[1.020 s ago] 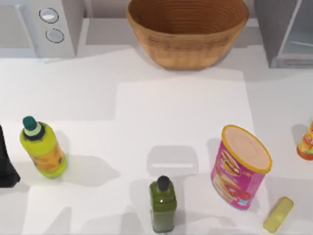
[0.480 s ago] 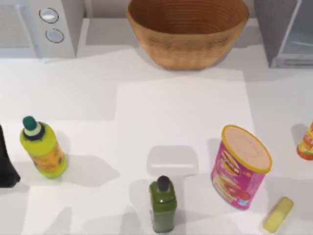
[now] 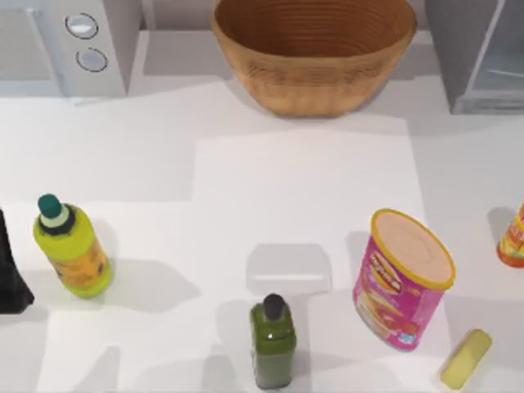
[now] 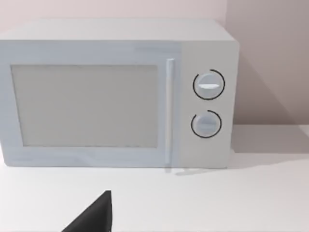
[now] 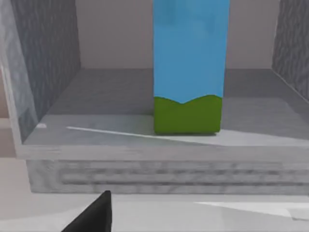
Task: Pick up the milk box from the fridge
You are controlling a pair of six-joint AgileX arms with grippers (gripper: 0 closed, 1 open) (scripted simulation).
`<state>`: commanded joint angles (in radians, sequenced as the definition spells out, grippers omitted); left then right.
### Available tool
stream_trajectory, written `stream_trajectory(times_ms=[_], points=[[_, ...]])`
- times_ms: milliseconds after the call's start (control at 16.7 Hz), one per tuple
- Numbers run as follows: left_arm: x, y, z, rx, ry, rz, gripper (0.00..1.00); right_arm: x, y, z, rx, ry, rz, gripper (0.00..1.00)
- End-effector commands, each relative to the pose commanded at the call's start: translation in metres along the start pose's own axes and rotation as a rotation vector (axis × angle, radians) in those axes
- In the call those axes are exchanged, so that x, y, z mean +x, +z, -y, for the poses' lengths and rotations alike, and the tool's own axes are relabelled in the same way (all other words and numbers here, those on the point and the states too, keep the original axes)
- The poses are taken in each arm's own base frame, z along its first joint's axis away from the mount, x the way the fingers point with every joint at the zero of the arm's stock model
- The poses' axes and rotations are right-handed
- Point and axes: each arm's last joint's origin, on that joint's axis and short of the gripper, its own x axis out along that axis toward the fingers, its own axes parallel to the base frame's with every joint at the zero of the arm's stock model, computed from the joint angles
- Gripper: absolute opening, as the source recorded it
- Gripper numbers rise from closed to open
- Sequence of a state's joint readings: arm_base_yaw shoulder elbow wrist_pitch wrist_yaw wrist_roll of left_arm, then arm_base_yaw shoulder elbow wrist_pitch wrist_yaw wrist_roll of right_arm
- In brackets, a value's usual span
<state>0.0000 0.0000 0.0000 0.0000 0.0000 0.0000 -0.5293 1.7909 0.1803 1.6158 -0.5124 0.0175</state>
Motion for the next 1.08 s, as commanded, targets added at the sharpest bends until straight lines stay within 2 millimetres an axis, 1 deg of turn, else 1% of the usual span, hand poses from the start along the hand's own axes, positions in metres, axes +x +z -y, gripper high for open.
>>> stream_trajectory(times_ms=[120,180,300,420,540,780,960,1080], points=[[0.000,0.000,0.000,0.000,0.000,0.000,1.00,0.003,-0.001,0.002,0.004,-0.014,-0.006,1.00],[0.000,0.000,0.000,0.000,0.000,0.000,1.00,0.008,-0.003,0.005,0.010,-0.027,-0.015,1.00],[0.000,0.000,0.000,0.000,0.000,0.000,1.00,0.026,-0.007,0.010,0.018,-0.044,-0.031,1.00],[0.000,0.000,0.000,0.000,0.000,0.000,1.00,0.053,-0.006,0.017,0.012,-0.051,-0.021,1.00],[0.000,0.000,0.000,0.000,0.000,0.000,1.00,0.080,-0.005,0.019,0.009,-0.035,-0.020,1.00],[0.000,0.000,0.000,0.000,0.000,0.000,1.00,0.135,0.004,0.009,-0.012,0.036,0.022,1.00],[0.000,0.000,0.000,0.000,0.000,0.000,1.00,0.180,0.011,0.006,-0.015,0.035,0.038,1.00],[0.000,0.000,0.000,0.000,0.000,0.000,1.00,0.201,0.011,0.001,-0.009,0.019,0.025,1.00]])
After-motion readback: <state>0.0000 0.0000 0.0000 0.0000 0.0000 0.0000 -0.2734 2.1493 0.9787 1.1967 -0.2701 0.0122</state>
